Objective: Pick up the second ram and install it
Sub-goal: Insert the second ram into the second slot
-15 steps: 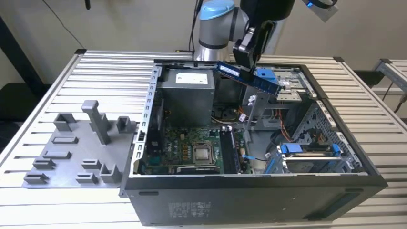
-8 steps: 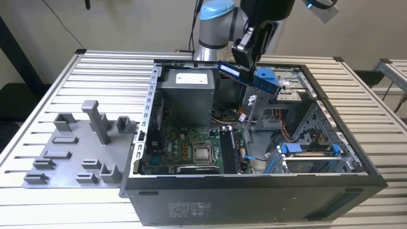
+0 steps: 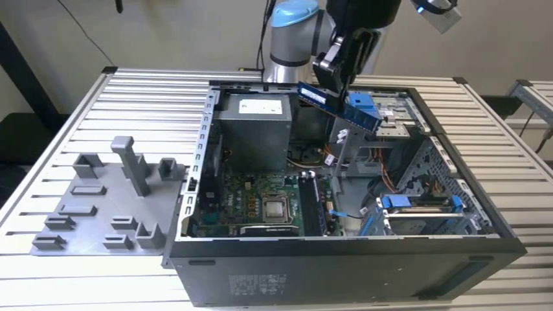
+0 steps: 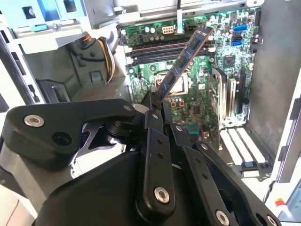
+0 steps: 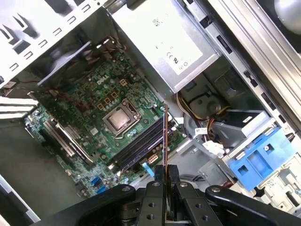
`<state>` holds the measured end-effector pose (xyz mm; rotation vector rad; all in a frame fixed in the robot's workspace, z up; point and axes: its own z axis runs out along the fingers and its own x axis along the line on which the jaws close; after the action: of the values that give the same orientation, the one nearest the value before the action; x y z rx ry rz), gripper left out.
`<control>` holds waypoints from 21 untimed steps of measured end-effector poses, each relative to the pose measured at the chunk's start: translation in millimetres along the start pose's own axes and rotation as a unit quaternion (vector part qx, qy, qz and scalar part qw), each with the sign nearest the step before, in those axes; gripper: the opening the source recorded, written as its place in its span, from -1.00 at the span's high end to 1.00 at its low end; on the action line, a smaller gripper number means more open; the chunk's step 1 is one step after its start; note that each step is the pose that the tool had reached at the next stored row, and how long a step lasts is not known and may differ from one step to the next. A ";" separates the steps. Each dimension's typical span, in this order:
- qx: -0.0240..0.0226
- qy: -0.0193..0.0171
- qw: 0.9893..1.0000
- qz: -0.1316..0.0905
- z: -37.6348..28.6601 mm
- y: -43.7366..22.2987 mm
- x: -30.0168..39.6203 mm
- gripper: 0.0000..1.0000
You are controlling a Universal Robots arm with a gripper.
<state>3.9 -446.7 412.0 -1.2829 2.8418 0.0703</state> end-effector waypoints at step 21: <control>0.002 -0.001 0.999 0.040 0.8 -0.2 0.1 0.72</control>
<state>3.9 -446.9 411.2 -1.1686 2.8889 0.0687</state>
